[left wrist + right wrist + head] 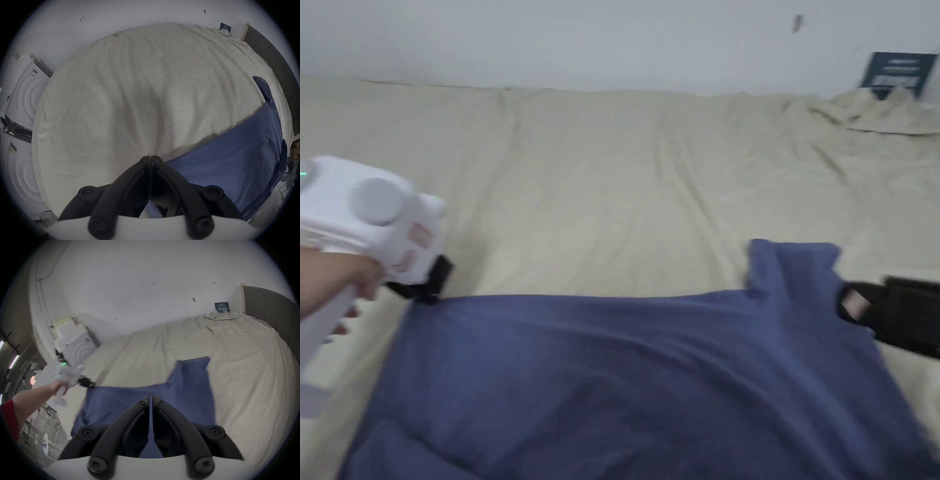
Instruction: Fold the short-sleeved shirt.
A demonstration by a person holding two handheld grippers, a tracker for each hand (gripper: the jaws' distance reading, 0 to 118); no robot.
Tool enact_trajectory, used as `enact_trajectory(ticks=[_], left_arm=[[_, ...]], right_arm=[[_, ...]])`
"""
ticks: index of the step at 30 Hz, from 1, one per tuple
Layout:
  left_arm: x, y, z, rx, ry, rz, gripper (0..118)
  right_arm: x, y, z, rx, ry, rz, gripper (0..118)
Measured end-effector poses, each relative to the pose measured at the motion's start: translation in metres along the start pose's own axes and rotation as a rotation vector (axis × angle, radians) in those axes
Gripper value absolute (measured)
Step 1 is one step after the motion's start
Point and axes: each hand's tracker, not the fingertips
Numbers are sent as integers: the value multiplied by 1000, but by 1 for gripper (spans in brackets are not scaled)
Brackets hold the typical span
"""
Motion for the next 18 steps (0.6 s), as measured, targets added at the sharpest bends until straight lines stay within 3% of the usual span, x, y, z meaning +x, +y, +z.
enact_trajectory(ticks=[3, 5, 8, 9, 10, 11, 12, 18], left_arm=[[5, -18, 27, 27, -9, 23, 2], [8, -20, 31, 42, -19, 46, 2], [-1, -17, 27, 43, -46, 84, 2], [-1, -21, 25, 45, -49, 90, 2], [-5, -20, 24, 49, -55, 96, 2], [-10, -18, 21, 49, -59, 97, 2], [-15, -16, 19, 53, -56, 95, 2], [-8, -23, 15, 51, -60, 75, 2]], right_arm=[[39, 49, -53, -147, -83, -38, 7], [59, 72, -94, -324, -171, -28, 7], [77, 85, -140, -423, -288, 0, 9], [81, 86, -153, -451, -308, 17, 18], [84, 84, -164, -500, -346, 20, 44], [88, 82, -176, -530, -379, 14, 62], [91, 80, -185, -563, -368, 9, 70], [96, 80, -208, -616, -390, 5, 72]])
